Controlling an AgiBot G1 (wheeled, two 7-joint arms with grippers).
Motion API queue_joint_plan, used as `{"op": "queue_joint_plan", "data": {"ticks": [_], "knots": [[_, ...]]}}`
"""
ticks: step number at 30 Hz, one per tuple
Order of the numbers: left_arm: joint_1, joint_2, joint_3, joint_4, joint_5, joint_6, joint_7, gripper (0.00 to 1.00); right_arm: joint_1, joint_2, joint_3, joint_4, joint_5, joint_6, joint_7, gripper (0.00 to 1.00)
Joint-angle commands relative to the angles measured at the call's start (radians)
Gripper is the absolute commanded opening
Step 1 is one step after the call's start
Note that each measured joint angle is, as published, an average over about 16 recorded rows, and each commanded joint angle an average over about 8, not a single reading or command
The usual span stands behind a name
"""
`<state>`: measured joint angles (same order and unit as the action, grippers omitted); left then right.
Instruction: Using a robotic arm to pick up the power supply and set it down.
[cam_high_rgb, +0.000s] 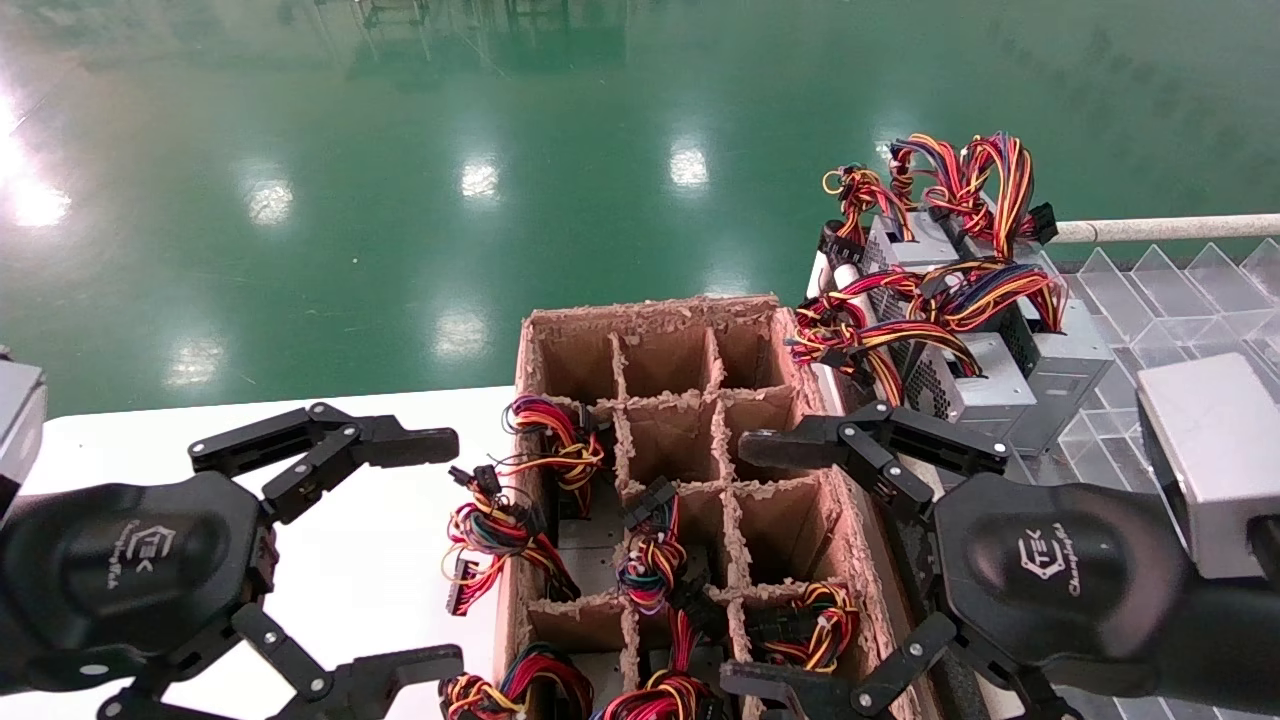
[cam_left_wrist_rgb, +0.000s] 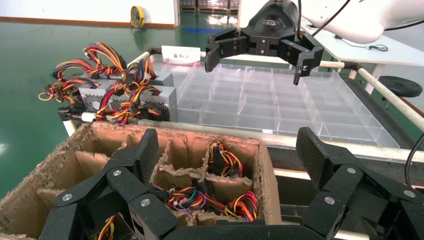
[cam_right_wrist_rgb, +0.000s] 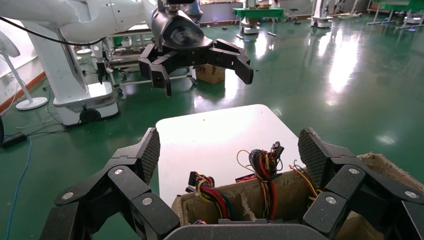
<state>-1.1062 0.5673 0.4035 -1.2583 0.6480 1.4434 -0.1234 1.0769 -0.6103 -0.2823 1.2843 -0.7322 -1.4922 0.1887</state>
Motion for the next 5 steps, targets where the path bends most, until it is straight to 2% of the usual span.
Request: {"op": "queue_joint_plan", "data": {"ticks": [1, 5], "knots": [[0.000, 0.000, 0.000, 0.000, 0.000, 0.000, 0.000, 1.00, 0.000, 0.000, 0.000, 0.000, 0.000, 0.000, 0.000, 1.00], [0.000, 0.000, 0.000, 0.000, 0.000, 0.000, 0.000, 1.00, 0.000, 0.000, 0.000, 0.000, 0.000, 0.000, 0.000, 1.00]]}}
